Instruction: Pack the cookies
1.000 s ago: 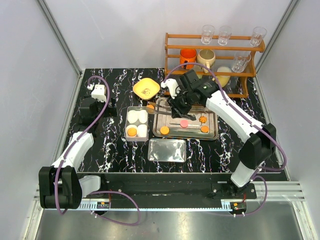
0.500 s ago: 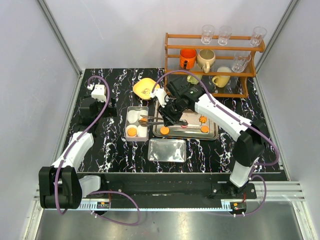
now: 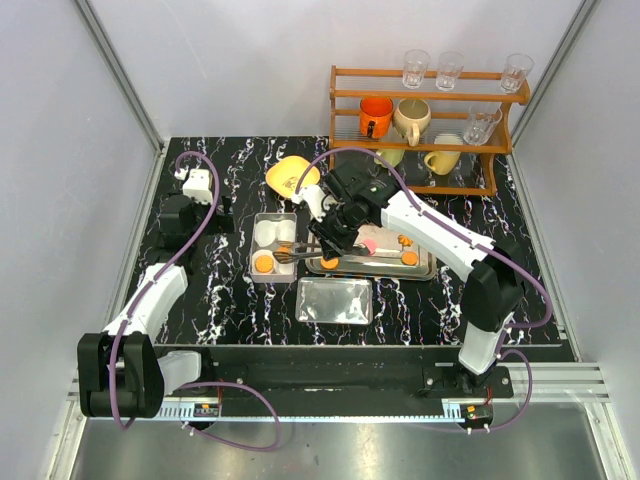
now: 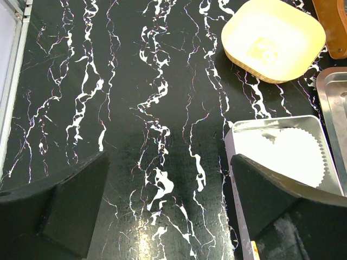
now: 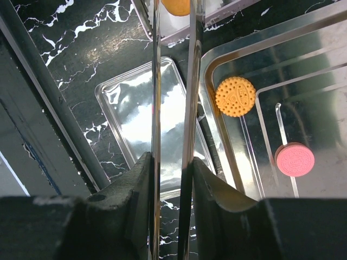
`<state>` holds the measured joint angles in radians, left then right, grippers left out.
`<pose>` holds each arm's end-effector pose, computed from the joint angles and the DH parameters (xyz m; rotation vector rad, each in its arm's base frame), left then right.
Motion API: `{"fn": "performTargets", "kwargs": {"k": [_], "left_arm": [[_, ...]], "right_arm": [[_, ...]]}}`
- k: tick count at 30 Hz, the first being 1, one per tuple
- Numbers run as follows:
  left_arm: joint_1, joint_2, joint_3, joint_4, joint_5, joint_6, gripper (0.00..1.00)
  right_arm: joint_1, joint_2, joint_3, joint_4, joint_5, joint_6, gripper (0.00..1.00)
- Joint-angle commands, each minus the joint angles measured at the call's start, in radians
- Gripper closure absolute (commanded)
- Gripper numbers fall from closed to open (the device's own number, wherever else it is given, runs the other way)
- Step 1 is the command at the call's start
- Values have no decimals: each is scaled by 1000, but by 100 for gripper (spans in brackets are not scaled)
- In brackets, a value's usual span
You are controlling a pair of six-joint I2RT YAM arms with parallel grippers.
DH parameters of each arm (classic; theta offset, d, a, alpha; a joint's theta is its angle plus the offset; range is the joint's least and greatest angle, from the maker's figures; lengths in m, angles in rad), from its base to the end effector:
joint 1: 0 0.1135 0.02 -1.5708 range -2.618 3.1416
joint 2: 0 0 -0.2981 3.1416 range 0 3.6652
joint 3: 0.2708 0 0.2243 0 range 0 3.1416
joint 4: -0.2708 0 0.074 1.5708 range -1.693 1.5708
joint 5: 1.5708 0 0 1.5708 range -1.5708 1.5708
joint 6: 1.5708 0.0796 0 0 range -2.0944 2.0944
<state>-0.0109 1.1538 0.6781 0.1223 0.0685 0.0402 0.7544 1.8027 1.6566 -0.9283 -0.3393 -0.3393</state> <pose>0.2627 -0.0083 0.2873 0.0951 1.9213 -0.0463 0.2603 0.2810 0.3004 -1.4853 2.2172 0.5861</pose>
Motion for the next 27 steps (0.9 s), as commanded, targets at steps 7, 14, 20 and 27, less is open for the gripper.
{"fn": "performTargets", "kwargs": {"k": [7,14,20,27], "left_arm": [[6,-19,6,51,2,-2,1],[6,-22,3,53,2,1,1],[6,-22,3,53,2,0,1],[6,-19,0,56,-1,3,1]], "right_arm": [[22,3,0,29,-21,14,75],[23,6,-18,37,-12,11,74],[22,14,-23,43,-10,10,73],[23,17,-23,48,-7,10,69]]}}
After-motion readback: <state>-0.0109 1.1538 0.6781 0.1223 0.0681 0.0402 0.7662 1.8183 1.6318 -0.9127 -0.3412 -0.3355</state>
